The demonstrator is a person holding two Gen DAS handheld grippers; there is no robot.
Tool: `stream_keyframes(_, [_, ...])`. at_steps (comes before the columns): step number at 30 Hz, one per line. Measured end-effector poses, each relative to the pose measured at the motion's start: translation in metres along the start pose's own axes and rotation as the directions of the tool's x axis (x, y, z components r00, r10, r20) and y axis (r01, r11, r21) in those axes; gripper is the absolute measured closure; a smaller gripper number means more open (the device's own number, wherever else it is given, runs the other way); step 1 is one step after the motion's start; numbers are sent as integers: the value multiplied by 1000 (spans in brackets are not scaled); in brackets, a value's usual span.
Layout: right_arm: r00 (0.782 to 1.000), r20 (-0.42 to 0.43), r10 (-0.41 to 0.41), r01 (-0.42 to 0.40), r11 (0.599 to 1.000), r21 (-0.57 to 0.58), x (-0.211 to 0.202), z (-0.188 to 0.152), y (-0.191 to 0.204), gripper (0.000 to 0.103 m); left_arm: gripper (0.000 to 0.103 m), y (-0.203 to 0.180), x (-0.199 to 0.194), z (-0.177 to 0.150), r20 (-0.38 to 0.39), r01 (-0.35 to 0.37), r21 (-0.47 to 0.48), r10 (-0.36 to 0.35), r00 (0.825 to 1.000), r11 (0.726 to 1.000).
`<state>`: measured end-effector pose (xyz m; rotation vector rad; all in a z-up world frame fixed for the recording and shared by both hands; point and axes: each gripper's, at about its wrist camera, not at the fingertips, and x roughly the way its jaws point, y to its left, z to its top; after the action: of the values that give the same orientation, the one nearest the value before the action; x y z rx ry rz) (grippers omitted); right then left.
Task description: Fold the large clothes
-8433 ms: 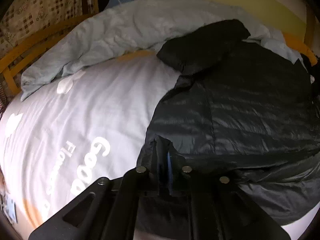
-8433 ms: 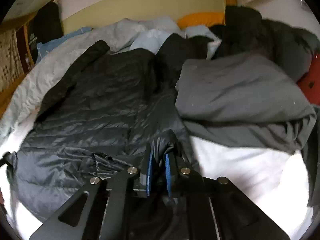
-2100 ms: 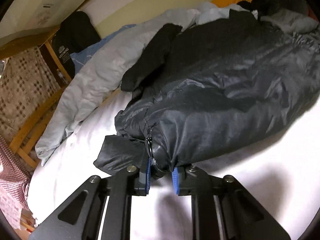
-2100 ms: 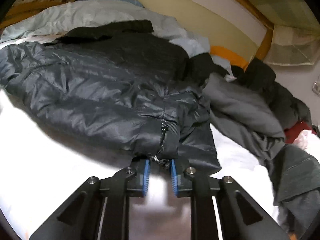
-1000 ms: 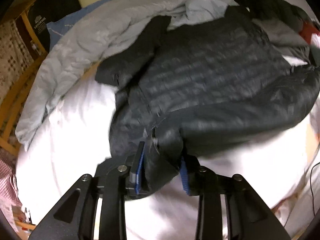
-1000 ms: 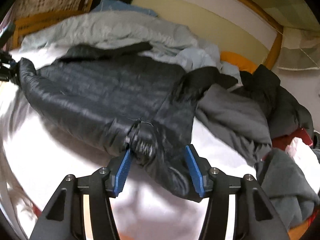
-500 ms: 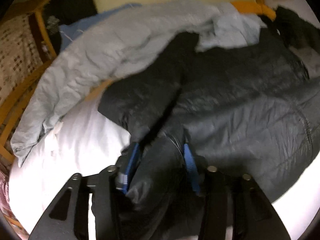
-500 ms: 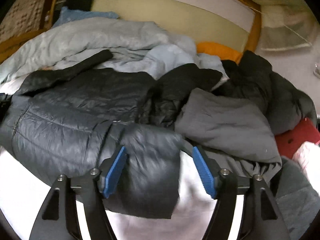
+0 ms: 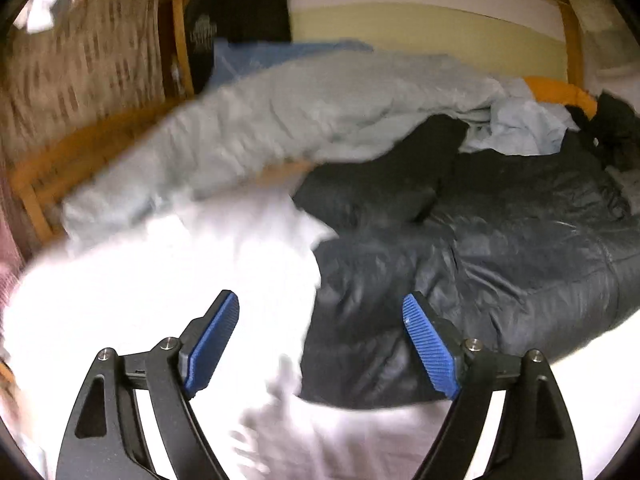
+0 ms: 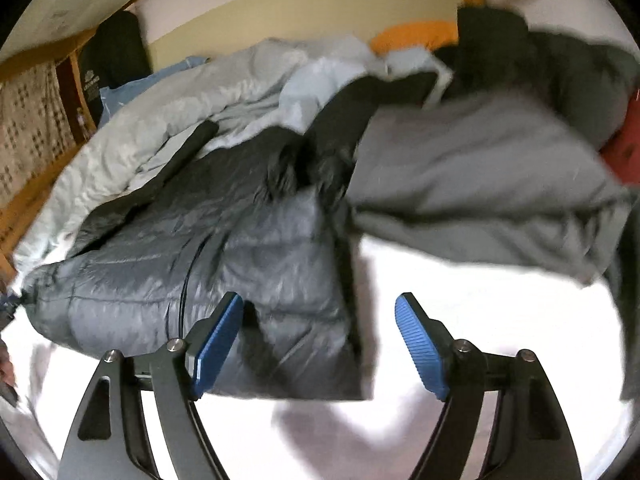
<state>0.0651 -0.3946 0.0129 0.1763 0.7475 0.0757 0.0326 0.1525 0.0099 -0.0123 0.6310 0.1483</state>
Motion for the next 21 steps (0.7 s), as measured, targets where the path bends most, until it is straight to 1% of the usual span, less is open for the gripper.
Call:
stream_keyframes(1, [1000,-30,-2,3,1000,30,5,-3,-2,20,20,7,5,-1,-31,48,-64,-50,998,997])
stream_keyframes(2, [999,-49,-24,26,999,47,8,-5,-3,16,20,12,6,-4,-43,61,-124,-66,997,990])
stream_keyframes(3, [998,-48,-41,43,998,52,8,-7,-3,16,20,18,6,-6,-35,76,-188,-84,996,979])
stream_keyframes(4, [998,-38,-45,47,998,52,7,-9,-3,16,20,24,5,-7,-21,106,-239,-114,993,965])
stream_keyframes(5, [999,-32,-38,40,998,52,4,-11,-2,16,20,26,6,-9,-19,133,-267,-143,990,955])
stream_keyframes(6, [999,-31,-25,27,998,57,4,-13,-3,16,20,27,7,-11,-26,152,-281,-166,986,948])
stream_keyframes(7, [999,-33,0,3,997,73,4,-15,-5,16,20,25,11,-13,-45,158,-282,-177,983,946])
stream_keyframes(8, [999,-40,24,-20,996,91,5,-18,-7,16,20,23,15,-15,-71,156,-274,-182,981,949])
stream_keyframes(9, [997,-53,54,-48,993,112,9,-21,-10,15,20,21,23,-18,-113,153,-268,-189,975,951])
stream_keyframes(10, [993,-74,88,-78,988,131,17,-23,-13,15,20,19,32,-22,-148,151,-276,-197,969,949])
stream_keyframes(11, [991,-88,100,-87,986,142,23,-26,-15,15,20,19,42,-27,-183,160,-305,-223,958,939])
stream_keyframes(12, [991,-98,86,-72,988,137,30,-29,-16,16,20,19,51,-32,-212,178,-339,-259,942,924])
stream_keyframes(13, [994,-90,61,-51,993,109,32,-31,-13,18,24,16,55,-36,-224,177,-345,-264,938,922])
stream_keyframes(14, [996,-78,33,-28,997,70,33,-33,-7,29,32,12,54,-35,-219,169,-313,-244,945,935])
stream_keyframes(15, [997,-75,32,-30,999,36,34,-34,-1,48,56,7,52,-33,-216,182,-285,-248,944,941])
stream_keyframes(16, [995,-78,63,-61,998,28,35,-34,3,58,73,3,49,-31,-206,213,-275,-273,940,938])
stream_keyframes(17, [993,-72,94,-91,995,46,34,-34,4,76,79,1,45,-31,-190,225,-281,-284,940,933])
stream_keyframes(18, [991,-62,117,-113,991,66,30,-34,4,84,84,-1,41,-31,-171,224,-283,-279,945,932])
stream_keyframes(19, [992,-39,118,-115,991,73,24,-34,4,85,85,-2,34,-30,-139,209,-285,-256,957,936])
stream_keyframes(20, [995,-11,102,-102,993,63,15,-33,7,87,85,-2,23,-28,-89,193,-283,-226,970,940])
stream_keyframes(21, [997,14,78,-79,996,42,5,-32,11,87,86,-3,12,-26,-43,189,-264,-207,977,946])
